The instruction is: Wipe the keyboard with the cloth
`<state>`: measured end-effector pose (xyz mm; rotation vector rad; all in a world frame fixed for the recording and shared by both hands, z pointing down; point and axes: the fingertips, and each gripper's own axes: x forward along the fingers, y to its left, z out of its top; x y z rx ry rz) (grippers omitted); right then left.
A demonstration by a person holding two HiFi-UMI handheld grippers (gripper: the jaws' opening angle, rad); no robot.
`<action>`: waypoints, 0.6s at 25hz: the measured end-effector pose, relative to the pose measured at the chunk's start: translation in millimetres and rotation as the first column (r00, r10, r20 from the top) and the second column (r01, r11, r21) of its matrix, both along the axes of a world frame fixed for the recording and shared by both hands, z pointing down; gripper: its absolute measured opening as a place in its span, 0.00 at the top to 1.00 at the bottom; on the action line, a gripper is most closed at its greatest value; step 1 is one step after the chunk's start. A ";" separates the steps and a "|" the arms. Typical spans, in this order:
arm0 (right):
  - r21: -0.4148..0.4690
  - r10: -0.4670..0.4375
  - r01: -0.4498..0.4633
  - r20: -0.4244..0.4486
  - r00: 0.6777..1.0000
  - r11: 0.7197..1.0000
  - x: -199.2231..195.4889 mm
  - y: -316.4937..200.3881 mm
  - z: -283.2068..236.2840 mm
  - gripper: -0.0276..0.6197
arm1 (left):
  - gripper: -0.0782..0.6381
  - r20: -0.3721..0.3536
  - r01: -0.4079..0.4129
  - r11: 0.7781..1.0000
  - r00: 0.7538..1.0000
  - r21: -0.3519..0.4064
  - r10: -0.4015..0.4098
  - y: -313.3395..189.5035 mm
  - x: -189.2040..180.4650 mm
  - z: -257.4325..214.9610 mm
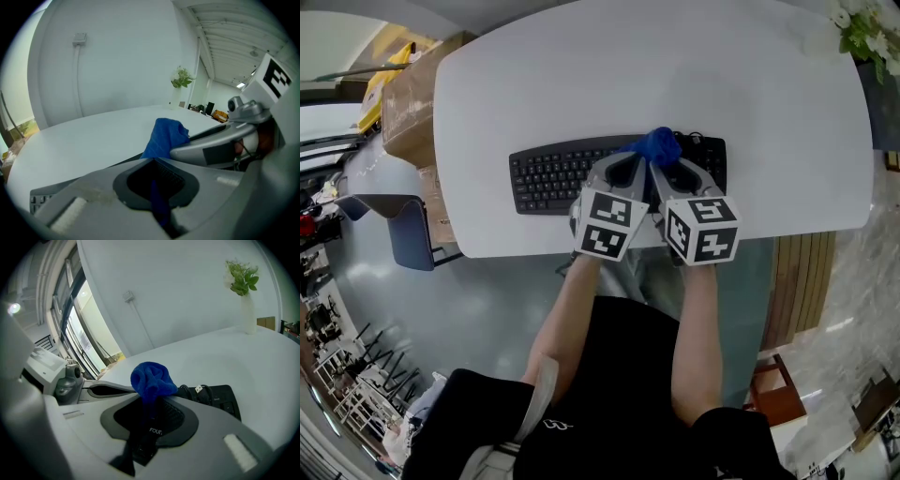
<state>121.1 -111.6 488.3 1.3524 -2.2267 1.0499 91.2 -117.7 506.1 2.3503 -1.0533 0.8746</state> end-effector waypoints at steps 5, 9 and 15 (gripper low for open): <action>-0.006 0.030 -0.031 -0.014 0.999 1.000 19.3 0.6 -2.3 0.82 | 0.89 0.000 -0.043 0.999 0.999 0.000 0.043 0.2 20.9 -0.3; -0.008 0.063 -0.063 -0.017 0.998 0.998 34.2 3.1 -4.6 0.82 | 0.89 -0.003 -0.081 0.997 0.997 0.001 0.081 2.2 37.3 -1.4; -0.007 0.111 -0.112 -0.027 0.993 0.994 56.0 7.8 -3.7 0.82 | 0.89 -0.008 -0.108 0.994 0.994 -0.018 0.108 8.7 58.3 4.8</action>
